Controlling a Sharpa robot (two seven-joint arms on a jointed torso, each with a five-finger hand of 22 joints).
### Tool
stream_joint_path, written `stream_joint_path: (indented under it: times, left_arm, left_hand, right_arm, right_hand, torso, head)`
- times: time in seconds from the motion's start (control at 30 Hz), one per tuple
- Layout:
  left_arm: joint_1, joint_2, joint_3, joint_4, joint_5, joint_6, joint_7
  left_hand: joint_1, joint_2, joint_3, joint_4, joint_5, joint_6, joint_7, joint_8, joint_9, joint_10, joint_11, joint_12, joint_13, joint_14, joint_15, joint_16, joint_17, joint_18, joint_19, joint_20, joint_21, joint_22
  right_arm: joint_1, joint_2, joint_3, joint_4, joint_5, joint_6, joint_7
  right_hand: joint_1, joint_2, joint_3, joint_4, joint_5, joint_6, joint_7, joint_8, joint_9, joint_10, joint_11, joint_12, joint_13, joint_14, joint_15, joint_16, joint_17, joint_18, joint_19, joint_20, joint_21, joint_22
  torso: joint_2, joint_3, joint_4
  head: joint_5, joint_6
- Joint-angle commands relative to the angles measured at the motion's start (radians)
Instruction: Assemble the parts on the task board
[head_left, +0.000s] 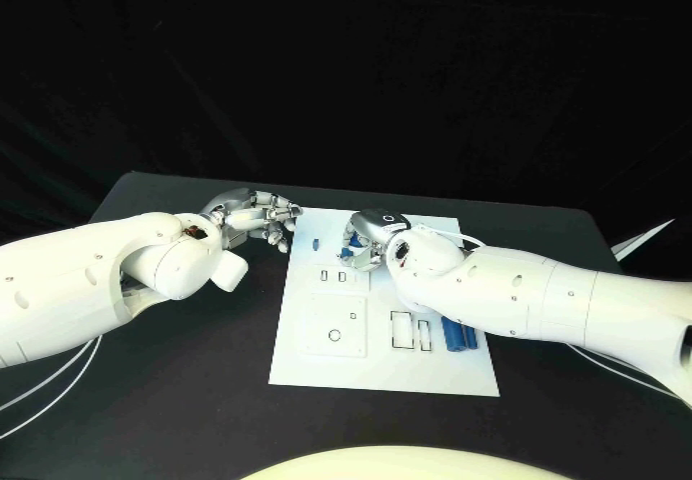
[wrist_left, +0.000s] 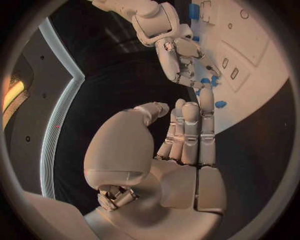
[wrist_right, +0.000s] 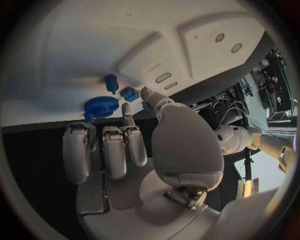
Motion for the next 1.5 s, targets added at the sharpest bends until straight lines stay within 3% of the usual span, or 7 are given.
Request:
stream_joint_path:
  times: [0.03,0.27,0.67,0.97,1.4,1.5]
  left_arm:
    - [0.001,0.001,0.001,0.002,-0.001,0.001,0.000]
    - [0.001,0.000,0.001,0.002,-0.002,0.002,-0.002]
    - [0.001,-0.001,0.001,0.005,-0.004,0.003,-0.004]
    - [0.002,0.000,0.001,0.001,-0.008,0.003,-0.006]
    - [0.002,0.005,0.001,-0.004,-0.008,0.002,-0.007]
    - [0.002,0.005,0.001,-0.004,-0.008,0.002,-0.007]
  left_hand:
    - [0.010,0.000,-0.009,-0.006,0.012,0.000,0.024,-0.012,-0.008,-0.009,0.004,0.010,-0.012,-0.002,0.008,-0.004,-0.010,-0.002,0.020,0.004,-0.016,-0.014]
    - [0.011,-0.002,-0.009,-0.007,0.012,-0.001,0.025,-0.014,-0.011,-0.010,0.005,0.010,-0.012,-0.002,0.009,-0.004,-0.011,-0.002,0.020,0.004,-0.016,-0.014]
    - [0.011,-0.002,-0.009,-0.007,0.012,-0.001,0.025,-0.014,-0.011,-0.010,0.005,0.010,-0.012,-0.002,0.009,-0.004,-0.011,-0.002,0.020,0.004,-0.016,-0.014]
    - [0.014,-0.002,-0.009,-0.009,0.012,0.000,0.025,-0.015,-0.014,-0.010,0.005,0.011,-0.014,-0.001,0.009,-0.002,-0.010,-0.002,0.021,0.004,-0.016,-0.014]
    - [0.018,-0.002,-0.008,-0.012,0.012,0.001,0.025,-0.015,-0.016,-0.011,0.005,0.012,-0.014,-0.001,0.009,-0.002,-0.011,-0.002,0.021,0.004,-0.016,-0.014]
    - [0.018,-0.002,-0.008,-0.012,0.012,0.001,0.025,-0.015,-0.016,-0.011,0.005,0.012,-0.014,-0.001,0.009,-0.002,-0.011,-0.002,0.021,0.004,-0.016,-0.014]
  right_arm:
    - [0.000,0.003,0.000,-0.004,0.001,-0.004,-0.006]
    - [0.000,0.009,0.000,-0.011,0.002,-0.006,-0.010]
    - [-0.002,0.024,0.000,-0.031,0.011,0.033,-0.001]
    - [-0.004,0.020,0.000,-0.034,0.011,0.077,0.003]
    - [-0.004,0.016,0.000,-0.028,0.008,0.085,0.005]
    - [-0.004,0.015,0.000,-0.026,0.001,0.084,0.003]
  right_hand:
    - [-0.002,0.003,-0.070,0.012,-0.007,-0.043,0.012,-0.018,-0.001,0.050,0.013,-0.013,0.205,0.096,0.007,0.014,0.275,-0.012,0.035,0.011,-0.011,0.189]
    - [0.021,0.012,-0.118,0.029,-0.006,-0.057,0.017,-0.027,-0.001,0.047,0.018,-0.017,0.203,0.096,0.012,0.014,0.275,-0.010,0.032,0.016,-0.018,0.186]
    - [0.056,0.034,-0.120,0.033,-0.005,-0.035,0.011,-0.015,0.006,0.052,0.014,-0.009,0.209,0.096,0.009,0.014,0.275,-0.012,0.038,0.015,-0.010,0.192]
    - [0.094,0.050,-0.086,0.017,-0.005,-0.007,0.005,-0.003,0.012,0.054,0.007,-0.004,0.213,0.096,0.003,0.014,0.275,-0.014,0.042,0.010,-0.005,0.197]
    - [0.108,0.067,-0.030,0.002,-0.005,0.023,-0.004,0.007,0.016,0.060,0.000,0.004,0.219,0.096,-0.003,0.014,0.275,-0.016,0.048,0.004,0.004,0.205]
    - [0.124,0.085,0.013,-0.016,-0.004,0.047,-0.014,0.019,0.022,0.063,-0.010,0.008,0.223,0.096,-0.011,0.014,0.275,-0.018,0.052,-0.002,0.011,0.210]
  torso:
    - [0.000,-0.0005,0.0014]
    - [0.000,-0.0006,0.0012]
    - [0.001,-0.0008,0.0015]
    - [0.001,-0.0006,-0.0015]
    - [0.001,0.0003,0.0002]
    - [0.000,-0.0002,0.0014]
  head:
    - [0.000,0.001]
    - [0.000,0.002]
    - [0.001,0.000]
    - [0.002,-0.005]
    - [-0.001,-0.008]
    - [-0.002,-0.010]
